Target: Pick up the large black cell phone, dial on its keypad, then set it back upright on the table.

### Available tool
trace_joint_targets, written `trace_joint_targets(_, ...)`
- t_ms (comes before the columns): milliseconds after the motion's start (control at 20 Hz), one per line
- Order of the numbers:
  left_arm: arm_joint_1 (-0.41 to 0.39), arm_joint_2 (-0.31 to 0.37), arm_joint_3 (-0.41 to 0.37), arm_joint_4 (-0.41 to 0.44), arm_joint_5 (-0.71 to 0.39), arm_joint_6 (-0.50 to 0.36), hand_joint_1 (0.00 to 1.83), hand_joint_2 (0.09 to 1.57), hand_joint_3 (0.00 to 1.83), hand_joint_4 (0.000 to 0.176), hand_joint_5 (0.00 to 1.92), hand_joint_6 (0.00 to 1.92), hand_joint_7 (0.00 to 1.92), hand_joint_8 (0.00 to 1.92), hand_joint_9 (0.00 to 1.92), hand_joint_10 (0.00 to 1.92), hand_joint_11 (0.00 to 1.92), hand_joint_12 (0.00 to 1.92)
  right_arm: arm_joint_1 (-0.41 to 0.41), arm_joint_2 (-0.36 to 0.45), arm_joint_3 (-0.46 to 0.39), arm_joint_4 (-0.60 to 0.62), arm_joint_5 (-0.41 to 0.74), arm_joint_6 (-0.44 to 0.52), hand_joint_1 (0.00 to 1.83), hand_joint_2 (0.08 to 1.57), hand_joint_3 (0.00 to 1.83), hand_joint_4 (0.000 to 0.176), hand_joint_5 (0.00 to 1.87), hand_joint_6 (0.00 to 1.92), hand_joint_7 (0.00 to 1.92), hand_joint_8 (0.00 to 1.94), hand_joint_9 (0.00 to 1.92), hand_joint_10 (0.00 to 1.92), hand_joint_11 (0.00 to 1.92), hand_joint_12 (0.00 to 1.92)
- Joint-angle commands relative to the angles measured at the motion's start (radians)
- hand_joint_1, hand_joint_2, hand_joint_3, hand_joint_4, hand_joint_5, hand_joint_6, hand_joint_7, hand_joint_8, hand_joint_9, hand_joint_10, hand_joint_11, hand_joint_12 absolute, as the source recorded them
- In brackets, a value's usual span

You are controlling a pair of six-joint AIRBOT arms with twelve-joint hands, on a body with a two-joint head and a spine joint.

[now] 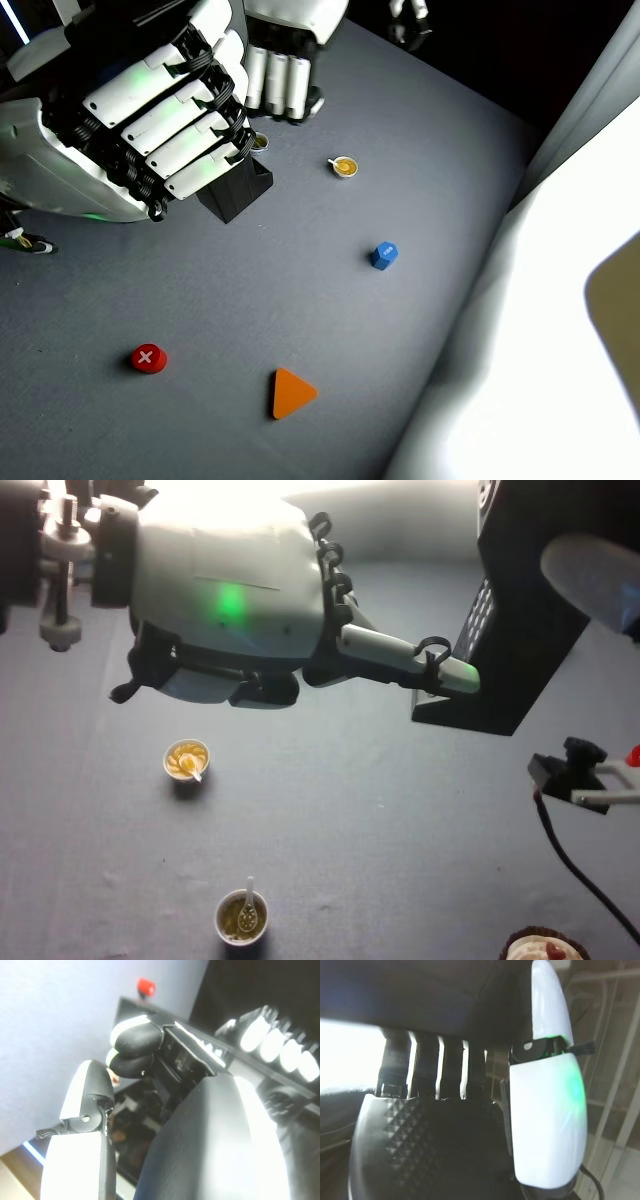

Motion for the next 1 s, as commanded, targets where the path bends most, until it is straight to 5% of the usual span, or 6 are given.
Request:
trace_joint_targets(0, -0.018, 0.013, 0.011, -0.075, -0.038, -0.012, 1.3, 1.29, 0.01, 0.127, 0.0, 0.0, 0.63, 1.62, 0.81, 1.92, 0.85, 1.92, -0.006, 0.01, 0.006, -0.021, 0.127, 0.021, 1.36, 1.15, 0.0, 0.0, 0.92, 1.04, 0.89, 1.12, 0.79, 1.39, 0.65, 1.46)
trace_joint_targets(150, -0.019, 0.039, 0.029, -0.077, -0.08, -0.045, 1.3, 1.29, 0.01, 0.124, 0.0, 0.0, 0.63, 1.62, 0.73, 1.92, 0.67, 1.92, -0.019, 0.001, 0.034, -0.011, 0.127, 0.021, 1.48, 1.14, 0.0, 0.0, 0.93, 0.91, 0.89, 1.07, 0.84, 1.24, 0.71, 1.7)
trace_joint_targets(450, -0.022, 0.087, 0.045, -0.071, -0.126, -0.078, 1.3, 1.29, 0.01, 0.121, 0.0, 0.0, 0.63, 1.61, 0.81, 1.92, 0.88, 1.92, -0.049, -0.024, 0.104, 0.018, 0.13, 0.021, 1.48, 1.16, 0.0, 0.0, 0.89, 1.01, 0.82, 1.16, 0.79, 1.32, 0.68, 1.74)
trace_joint_targets(600, -0.032, 0.099, 0.054, -0.062, -0.146, -0.088, 1.3, 1.28, 0.0, 0.095, 0.01, 0.0, 0.64, 1.59, 0.79, 1.92, 0.86, 1.92, -0.064, -0.033, 0.132, 0.039, 0.14, 0.021, 1.48, 1.16, 0.0, 0.0, 0.89, 1.0, 0.82, 1.16, 0.8, 1.3, 0.69, 1.74)
trace_joint_targets(750, -0.04, 0.116, 0.06, -0.047, -0.169, -0.11, 1.3, 1.28, 0.0, 0.102, 0.05, 0.01, 0.64, 1.58, 0.59, 1.92, 0.44, 1.92, -0.069, -0.047, 0.15, 0.058, 0.148, 0.023, 1.48, 1.16, 0.0, 0.0, 0.9, 1.01, 0.83, 1.15, 0.8, 1.29, 0.68, 1.73)
trace_joint_targets(950, -0.055, 0.127, 0.063, -0.033, -0.183, -0.125, 1.31, 1.25, 0.0, 0.142, 0.14, 0.01, 0.71, 1.48, 0.61, 1.92, 0.49, 1.92, -0.078, -0.059, 0.161, 0.058, 0.151, 0.028, 1.48, 1.17, 0.0, 0.0, 0.88, 1.05, 0.8, 1.18, 0.78, 1.33, 0.66, 1.75)
